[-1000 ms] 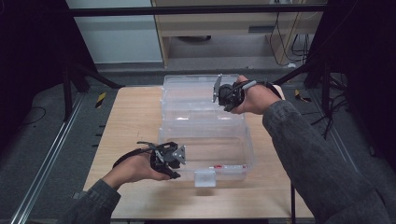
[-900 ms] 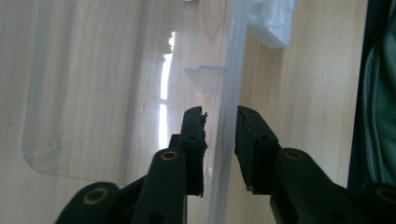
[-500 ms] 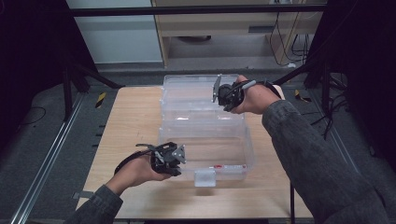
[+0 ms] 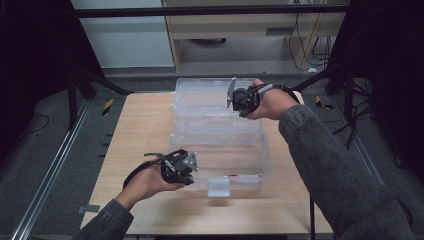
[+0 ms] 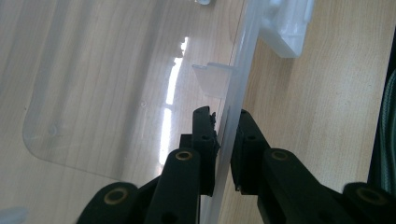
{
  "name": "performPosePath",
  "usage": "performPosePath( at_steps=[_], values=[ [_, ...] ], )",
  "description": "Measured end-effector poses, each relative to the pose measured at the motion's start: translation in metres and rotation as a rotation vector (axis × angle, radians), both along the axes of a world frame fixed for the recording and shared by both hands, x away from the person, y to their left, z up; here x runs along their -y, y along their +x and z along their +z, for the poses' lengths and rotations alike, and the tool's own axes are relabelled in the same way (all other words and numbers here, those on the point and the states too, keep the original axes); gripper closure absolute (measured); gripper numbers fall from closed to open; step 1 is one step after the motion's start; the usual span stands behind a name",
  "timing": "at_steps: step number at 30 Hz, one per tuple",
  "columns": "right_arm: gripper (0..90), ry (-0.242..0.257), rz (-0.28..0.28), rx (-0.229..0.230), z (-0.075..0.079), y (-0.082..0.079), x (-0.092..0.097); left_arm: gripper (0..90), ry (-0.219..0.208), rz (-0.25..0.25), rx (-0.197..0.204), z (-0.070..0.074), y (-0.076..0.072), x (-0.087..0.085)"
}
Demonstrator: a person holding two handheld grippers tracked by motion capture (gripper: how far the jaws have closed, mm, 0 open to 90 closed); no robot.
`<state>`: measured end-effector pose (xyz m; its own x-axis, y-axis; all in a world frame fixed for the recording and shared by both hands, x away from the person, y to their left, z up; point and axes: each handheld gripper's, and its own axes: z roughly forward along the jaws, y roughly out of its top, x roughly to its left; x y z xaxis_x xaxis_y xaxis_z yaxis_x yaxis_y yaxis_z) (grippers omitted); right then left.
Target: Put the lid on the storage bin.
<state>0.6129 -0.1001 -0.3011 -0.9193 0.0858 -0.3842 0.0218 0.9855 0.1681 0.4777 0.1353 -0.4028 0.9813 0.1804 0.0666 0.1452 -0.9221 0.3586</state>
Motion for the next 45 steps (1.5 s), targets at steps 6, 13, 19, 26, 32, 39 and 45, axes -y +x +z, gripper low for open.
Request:
performPosePath(
  at_steps=[6, 13, 19, 26, 32, 39, 45],
  values=[
    [82.2, -0.007, 0.005, 0.004, 0.000, 0.000, -0.001, 80.8, 0.010, 0.009, 0.011, 0.000, 0.000, 0.002],
    [84.4, -0.011, 0.021, -0.001, 0.002, -0.002, -0.003, 80.5, 0.011, 0.023, 0.035, 0.000, -0.001, 0.003],
    [85.8, -0.001, 0.018, -0.009, 0.003, -0.005, -0.004, 80.0, 0.012, 0.038, 0.047, 0.000, -0.003, 0.003],
    [86.5, 0.001, 0.026, -0.011, 0.007, -0.012, -0.006, 79.8, 0.006, 0.050, 0.046, -0.001, -0.003, 0.003],
    [86.6, 0.004, 0.042, 0.004, 0.010, -0.024, -0.007, 79.6, 0.004, 0.057, 0.043, -0.002, -0.003, 0.003],
    [86.5, 0.010, 0.061, 0.020, 0.012, -0.037, -0.006, 79.5, 0.005, 0.064, 0.041, -0.002, -0.003, 0.003],
    [86.4, 0.006, 0.077, 0.034, 0.012, -0.048, -0.007, 79.4, 0.002, 0.068, 0.041, -0.002, -0.003, 0.003]
  ],
)
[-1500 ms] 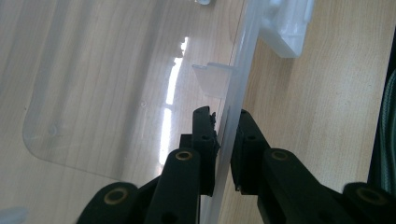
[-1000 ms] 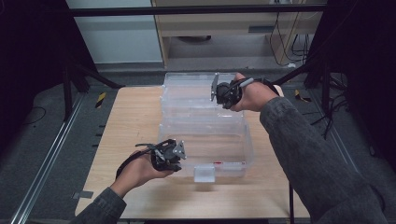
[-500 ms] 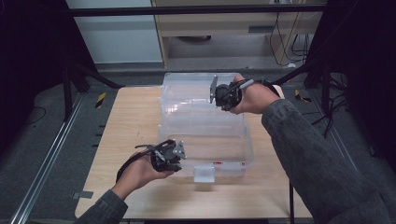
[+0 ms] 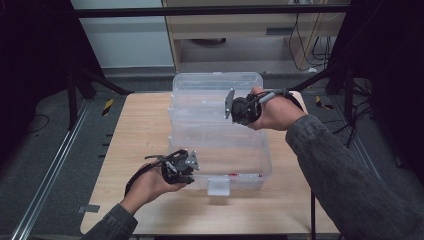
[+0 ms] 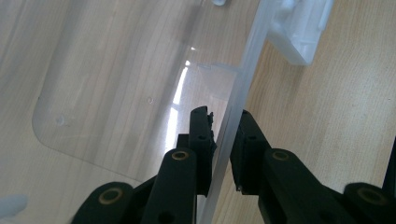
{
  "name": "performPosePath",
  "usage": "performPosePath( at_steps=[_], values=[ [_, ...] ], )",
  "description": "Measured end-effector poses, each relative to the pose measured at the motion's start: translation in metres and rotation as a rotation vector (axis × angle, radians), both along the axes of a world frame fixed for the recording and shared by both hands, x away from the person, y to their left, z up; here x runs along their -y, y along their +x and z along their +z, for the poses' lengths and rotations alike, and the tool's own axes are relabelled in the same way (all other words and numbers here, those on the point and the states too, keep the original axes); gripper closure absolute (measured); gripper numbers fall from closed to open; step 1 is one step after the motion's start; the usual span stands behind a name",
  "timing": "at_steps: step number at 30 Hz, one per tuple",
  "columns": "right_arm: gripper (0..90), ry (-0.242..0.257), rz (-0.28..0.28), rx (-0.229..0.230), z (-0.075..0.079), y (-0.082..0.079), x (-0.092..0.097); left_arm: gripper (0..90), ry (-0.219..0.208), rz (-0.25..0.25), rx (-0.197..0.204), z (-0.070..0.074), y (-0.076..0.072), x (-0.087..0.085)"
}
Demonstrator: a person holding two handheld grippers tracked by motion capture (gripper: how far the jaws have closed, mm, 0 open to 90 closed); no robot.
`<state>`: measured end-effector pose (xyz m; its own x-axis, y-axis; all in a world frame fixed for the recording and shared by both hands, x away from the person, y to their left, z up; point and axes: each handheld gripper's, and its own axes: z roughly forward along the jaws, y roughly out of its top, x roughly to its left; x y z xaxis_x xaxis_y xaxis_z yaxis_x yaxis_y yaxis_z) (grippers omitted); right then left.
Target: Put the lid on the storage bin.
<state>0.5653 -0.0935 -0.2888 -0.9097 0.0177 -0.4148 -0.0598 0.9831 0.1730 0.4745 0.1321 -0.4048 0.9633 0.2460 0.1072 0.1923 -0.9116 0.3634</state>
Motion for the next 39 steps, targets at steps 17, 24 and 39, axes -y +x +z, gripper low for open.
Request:
performPosePath(
  at_steps=[17, 24, 39],
  values=[
    [86.3, 0.007, 0.022, 0.022, -0.001, -0.023, 0.002, 79.0, -0.002, 0.006, 0.001, 0.000, -0.001, 0.000],
    [86.2, 0.020, 0.028, 0.032, -0.002, -0.031, 0.003, 78.5, -0.006, 0.013, 0.009, -0.001, -0.002, 0.000],
    [86.0, 0.040, 0.037, 0.041, -0.007, -0.050, 0.007, 77.9, -0.026, 0.065, -0.015, -0.003, -0.006, 0.000]
  ],
)
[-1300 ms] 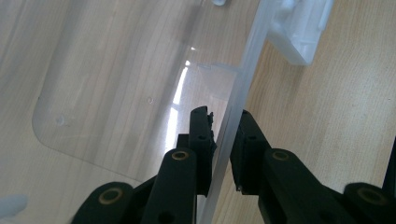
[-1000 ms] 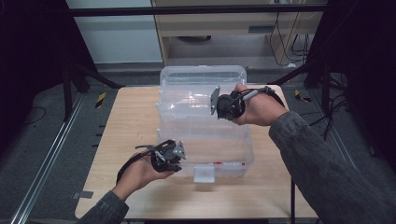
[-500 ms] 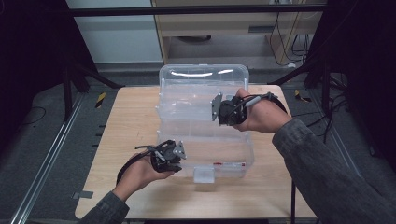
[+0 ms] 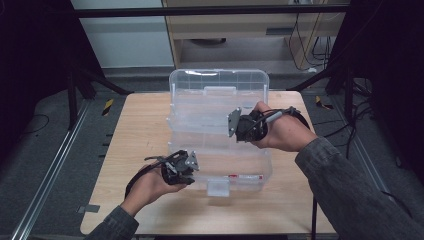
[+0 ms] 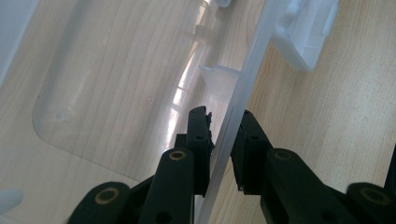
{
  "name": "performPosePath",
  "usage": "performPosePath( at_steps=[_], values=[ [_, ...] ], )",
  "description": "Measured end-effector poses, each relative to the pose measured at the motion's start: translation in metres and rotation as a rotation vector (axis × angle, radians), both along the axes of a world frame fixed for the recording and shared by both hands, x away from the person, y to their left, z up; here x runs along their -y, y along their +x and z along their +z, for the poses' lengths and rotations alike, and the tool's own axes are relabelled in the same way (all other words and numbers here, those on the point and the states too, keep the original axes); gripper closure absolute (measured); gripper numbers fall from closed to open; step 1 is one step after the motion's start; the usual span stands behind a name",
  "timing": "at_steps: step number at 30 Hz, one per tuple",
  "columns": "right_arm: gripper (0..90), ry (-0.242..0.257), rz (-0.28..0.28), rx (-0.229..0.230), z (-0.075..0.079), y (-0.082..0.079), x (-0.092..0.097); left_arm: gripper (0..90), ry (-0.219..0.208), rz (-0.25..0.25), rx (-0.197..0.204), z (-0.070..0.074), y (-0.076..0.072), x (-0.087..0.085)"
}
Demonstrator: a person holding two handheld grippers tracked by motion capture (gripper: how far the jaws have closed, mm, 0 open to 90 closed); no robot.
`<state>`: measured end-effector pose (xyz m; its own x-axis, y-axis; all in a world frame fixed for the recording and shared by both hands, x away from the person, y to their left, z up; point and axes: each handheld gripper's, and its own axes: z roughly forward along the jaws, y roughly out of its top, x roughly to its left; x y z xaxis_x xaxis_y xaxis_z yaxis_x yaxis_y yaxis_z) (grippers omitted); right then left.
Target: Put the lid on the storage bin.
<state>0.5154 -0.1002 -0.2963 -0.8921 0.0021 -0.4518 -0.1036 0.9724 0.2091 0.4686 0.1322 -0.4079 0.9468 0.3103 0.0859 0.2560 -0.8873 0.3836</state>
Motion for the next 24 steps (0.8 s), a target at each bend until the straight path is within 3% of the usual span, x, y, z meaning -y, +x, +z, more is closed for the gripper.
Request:
performPosePath(
  at_steps=[8, 21, 24],
  values=[
    [85.6, 0.006, 0.002, -0.005, -0.0030, -0.0064, 0.0027, 77.6, -0.001, 0.007, 0.004, -0.0002, -0.0010, 0.0000],
    [84.5, 0.017, -0.002, -0.019, -0.0031, 0.0005, 0.0071, 76.8, -0.014, 0.032, 0.009, -0.0008, -0.0045, 0.0027],
    [84.3, 0.013, -0.005, -0.014, -0.0031, 0.0022, 0.0083, 77.1, -0.007, 0.021, 0.026, -0.0006, -0.0051, 0.0053]
  ],
)
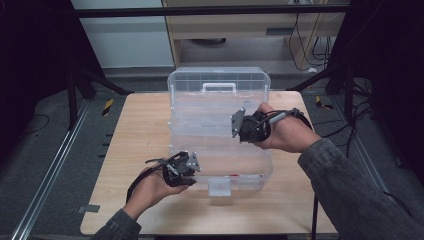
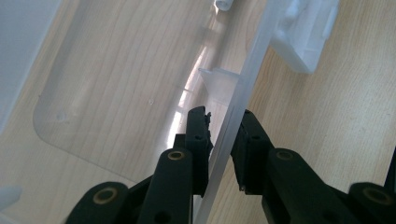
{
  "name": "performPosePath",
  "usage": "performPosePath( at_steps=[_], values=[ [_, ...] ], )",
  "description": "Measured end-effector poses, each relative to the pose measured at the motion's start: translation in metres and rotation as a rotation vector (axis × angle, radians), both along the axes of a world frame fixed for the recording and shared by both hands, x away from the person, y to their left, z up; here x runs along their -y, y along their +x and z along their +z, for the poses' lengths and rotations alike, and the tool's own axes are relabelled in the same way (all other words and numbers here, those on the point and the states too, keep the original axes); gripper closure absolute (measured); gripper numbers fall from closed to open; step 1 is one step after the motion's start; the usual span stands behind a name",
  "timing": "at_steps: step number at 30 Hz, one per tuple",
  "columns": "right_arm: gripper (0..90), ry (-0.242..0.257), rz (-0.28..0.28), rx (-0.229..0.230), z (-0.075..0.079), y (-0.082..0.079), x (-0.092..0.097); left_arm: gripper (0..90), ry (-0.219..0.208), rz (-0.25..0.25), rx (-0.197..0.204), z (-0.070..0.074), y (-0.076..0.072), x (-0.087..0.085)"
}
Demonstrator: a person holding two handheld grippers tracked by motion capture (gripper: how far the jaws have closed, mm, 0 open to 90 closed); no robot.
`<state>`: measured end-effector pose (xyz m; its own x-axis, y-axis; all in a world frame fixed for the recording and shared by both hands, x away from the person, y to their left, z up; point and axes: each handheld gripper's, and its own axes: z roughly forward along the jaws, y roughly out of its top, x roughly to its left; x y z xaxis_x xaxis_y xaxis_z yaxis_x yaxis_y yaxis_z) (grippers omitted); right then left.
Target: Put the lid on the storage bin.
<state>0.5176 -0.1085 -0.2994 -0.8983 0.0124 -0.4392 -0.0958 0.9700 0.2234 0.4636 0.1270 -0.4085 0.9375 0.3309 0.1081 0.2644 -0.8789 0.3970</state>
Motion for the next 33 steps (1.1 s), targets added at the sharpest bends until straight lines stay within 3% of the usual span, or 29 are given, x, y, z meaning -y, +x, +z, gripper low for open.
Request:
performPosePath(
  at_steps=[11, 24, 26, 27, 28, 31, 32, 33],
  values=[
    [84.9, 0.024, 0.010, -0.009, -0.003, -0.007, 0.005, 76.7, 0.003, -0.005, 0.013, -0.001, -0.001, 0.001],
    [84.8, 0.033, 0.020, -0.021, -0.006, -0.014, 0.007, 76.3, -0.015, 0.031, 0.002, -0.002, -0.004, 0.001],
    [84.8, 0.034, 0.021, -0.023, -0.007, -0.015, 0.007, 76.3, -0.010, 0.013, 0.008, -0.002, -0.003, 0.000],
    [84.8, 0.034, 0.022, -0.023, -0.007, -0.016, 0.007, 76.2, 0.004, -0.028, 0.032, 0.000, 0.001, 0.000],
    [84.8, 0.035, 0.023, -0.025, -0.008, -0.017, 0.007, 76.2, -0.011, 0.014, 0.011, -0.002, -0.003, 0.000],
    [84.7, 0.037, 0.021, -0.029, -0.009, -0.018, 0.008, 76.1, -0.012, 0.015, 0.012, -0.002, -0.003, 0.000],
    [84.7, 0.042, 0.022, -0.034, -0.010, -0.019, 0.008, 76.0, 0.003, -0.029, 0.037, -0.001, 0.000, 0.000],
    [84.7, 0.042, 0.021, -0.034, -0.010, -0.020, 0.008, 75.9, 0.004, -0.028, 0.038, -0.001, 0.000, 0.000]
  ],
)
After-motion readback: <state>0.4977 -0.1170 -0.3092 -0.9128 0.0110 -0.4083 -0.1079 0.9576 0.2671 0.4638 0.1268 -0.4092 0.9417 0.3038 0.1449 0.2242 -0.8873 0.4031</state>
